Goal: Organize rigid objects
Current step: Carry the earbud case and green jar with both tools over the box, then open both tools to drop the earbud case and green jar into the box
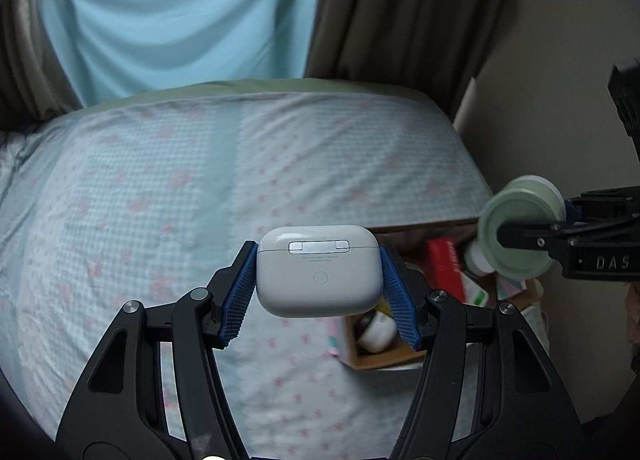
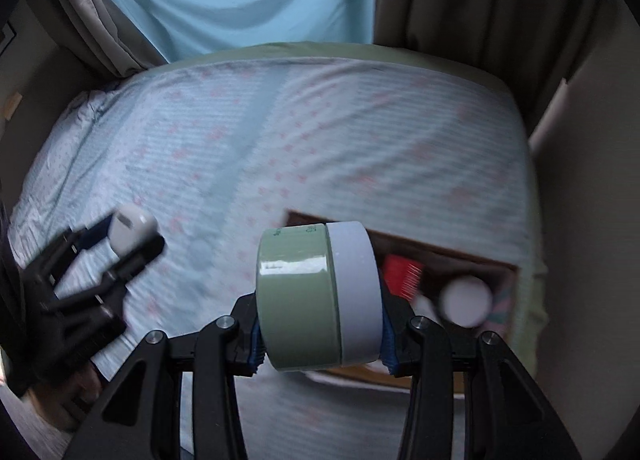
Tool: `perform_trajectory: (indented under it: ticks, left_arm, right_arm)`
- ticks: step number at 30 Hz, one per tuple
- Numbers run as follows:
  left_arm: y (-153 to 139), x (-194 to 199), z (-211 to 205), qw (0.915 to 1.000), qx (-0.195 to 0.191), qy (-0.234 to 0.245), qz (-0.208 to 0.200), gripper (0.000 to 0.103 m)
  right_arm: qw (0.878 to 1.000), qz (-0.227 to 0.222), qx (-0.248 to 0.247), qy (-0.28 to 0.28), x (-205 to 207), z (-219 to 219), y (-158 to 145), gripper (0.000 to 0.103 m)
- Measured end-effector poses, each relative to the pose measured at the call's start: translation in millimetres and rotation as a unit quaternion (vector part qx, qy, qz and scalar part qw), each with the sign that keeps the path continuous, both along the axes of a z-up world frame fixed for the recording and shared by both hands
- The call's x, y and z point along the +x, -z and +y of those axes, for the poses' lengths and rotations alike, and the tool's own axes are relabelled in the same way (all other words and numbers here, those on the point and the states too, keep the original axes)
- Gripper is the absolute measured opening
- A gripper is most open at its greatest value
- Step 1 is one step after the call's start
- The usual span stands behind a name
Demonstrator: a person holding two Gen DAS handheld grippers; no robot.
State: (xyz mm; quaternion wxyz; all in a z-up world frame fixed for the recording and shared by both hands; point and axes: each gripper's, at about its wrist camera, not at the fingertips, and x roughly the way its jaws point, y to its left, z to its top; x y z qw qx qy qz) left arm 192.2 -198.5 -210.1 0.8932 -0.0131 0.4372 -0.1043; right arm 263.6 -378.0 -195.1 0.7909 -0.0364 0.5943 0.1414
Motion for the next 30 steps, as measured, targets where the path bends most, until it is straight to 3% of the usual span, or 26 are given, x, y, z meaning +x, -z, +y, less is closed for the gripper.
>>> perform_trajectory:
  ticks: [7,14,22,28,29,30]
  left_arm:
    - [17.3,2.7,-46.3,0.9993,0.0,0.0,0.037,0.058]
    - [55.3,19.0,-88.8,0.9963,0.033,0.025,0.075,0.057]
    - [105.7,36.4,-120.8,0.9903,0.064,0.04,0.116,0.058]
    - [133.5,40.9,-131.2,0.9868,0.073,0.061,0.131,0.058]
    - [134.5,41.2,-132.7,0.9865,0.073,0.067,0.131,0.058]
    - [135.2,41.5,-135.0,0.9855,0.073,0.077,0.132,0.073]
  right_arm:
    - [0.999,0.02,-0.03,-0.009,-15.0,-73.8,27.4,0.041]
    - [0.998,0.048,-0.049,-0.016,-19.9,-124.3,79.7,0.041]
    - [0.997,0.062,-0.037,-0.007,-20.4,-147.9,126.2,0.041]
    - [0.999,0.03,-0.039,-0.019,-20.8,-144.8,140.0,0.041]
    - [0.999,0.013,-0.036,-0.02,-22.1,-144.6,136.6,0.044]
    - [0.999,0.003,-0.036,-0.019,-22.2,-145.1,134.2,0.06]
